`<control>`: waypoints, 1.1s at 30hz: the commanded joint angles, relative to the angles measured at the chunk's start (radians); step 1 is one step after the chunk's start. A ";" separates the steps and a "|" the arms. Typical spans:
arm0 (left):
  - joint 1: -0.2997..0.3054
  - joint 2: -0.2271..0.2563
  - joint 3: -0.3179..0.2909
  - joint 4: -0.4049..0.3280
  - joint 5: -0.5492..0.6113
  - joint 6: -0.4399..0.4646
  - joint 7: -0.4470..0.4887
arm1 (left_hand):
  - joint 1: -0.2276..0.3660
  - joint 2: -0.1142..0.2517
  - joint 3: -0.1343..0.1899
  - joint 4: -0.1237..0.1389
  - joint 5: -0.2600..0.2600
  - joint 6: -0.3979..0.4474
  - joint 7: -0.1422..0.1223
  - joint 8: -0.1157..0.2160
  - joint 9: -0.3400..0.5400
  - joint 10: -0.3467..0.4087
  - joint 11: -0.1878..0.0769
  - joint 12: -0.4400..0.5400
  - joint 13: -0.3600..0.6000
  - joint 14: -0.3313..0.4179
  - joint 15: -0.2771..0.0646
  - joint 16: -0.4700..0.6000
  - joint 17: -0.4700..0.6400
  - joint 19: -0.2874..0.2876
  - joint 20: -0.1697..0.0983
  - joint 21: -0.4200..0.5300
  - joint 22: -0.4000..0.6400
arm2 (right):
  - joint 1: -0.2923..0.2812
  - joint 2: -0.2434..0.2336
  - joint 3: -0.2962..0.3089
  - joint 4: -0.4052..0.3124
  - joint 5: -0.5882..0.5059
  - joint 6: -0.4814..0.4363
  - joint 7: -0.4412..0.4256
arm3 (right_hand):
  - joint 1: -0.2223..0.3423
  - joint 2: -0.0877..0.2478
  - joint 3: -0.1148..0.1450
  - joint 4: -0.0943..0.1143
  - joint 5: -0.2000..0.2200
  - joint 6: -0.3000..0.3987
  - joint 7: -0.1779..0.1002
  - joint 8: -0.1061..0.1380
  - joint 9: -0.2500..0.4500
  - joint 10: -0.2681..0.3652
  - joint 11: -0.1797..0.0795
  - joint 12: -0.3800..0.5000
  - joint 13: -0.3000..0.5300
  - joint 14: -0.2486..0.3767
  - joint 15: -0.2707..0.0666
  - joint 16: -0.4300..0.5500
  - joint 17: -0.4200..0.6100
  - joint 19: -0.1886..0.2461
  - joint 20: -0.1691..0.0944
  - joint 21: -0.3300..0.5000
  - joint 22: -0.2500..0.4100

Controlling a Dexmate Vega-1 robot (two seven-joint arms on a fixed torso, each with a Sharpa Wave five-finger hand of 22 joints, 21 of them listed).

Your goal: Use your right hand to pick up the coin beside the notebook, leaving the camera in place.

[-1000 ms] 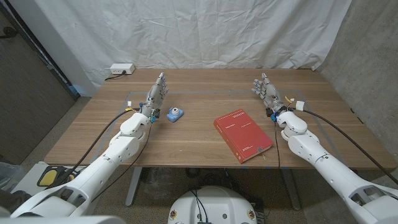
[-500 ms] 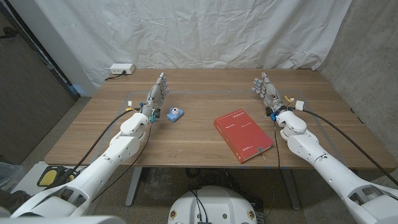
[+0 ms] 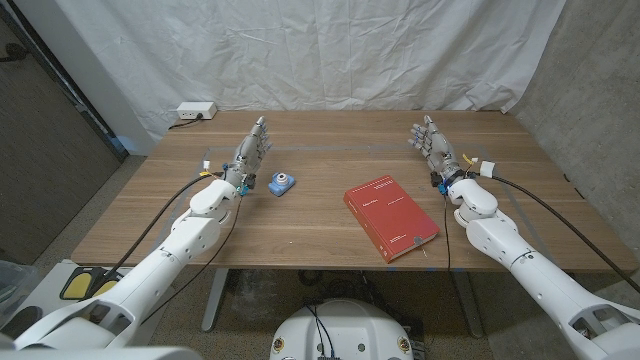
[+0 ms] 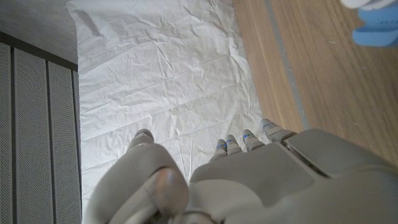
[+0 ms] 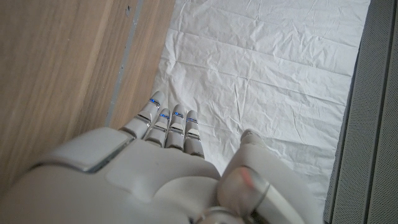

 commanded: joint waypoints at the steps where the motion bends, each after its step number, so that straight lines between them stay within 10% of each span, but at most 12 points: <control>1: 0.026 0.033 -0.015 -0.073 0.024 0.013 0.052 | 0.012 0.003 0.004 -0.004 0.008 -0.078 0.007 0.010 0.004 0.005 0.005 0.003 0.002 0.002 -0.022 0.003 0.003 0.003 -0.078 0.003 0.002 | -0.051 -0.034 0.027 -0.062 0.001 0.021 -0.008 | 0.020 -0.002 0.003 -0.012 0.000 0.016 0.001 0.005 0.005 0.013 0.000 0.005 0.003 0.012 -0.001 0.003 0.003 0.010 -0.024 -0.003 0.002; 33: 0.028 0.052 -0.019 -0.120 0.039 0.029 0.070 | 0.035 0.015 0.004 -0.014 0.004 -0.034 0.032 0.015 0.004 0.042 0.034 0.007 0.002 0.021 0.001 0.000 0.002 0.011 -0.072 0.000 0.002 | -0.214 -0.106 0.107 -0.193 0.027 0.099 0.007 | 0.045 0.001 0.010 -0.033 -0.008 0.038 0.002 0.004 0.005 0.035 -0.007 0.005 0.002 0.045 -0.011 0.009 0.006 0.052 -0.030 -0.008 0.002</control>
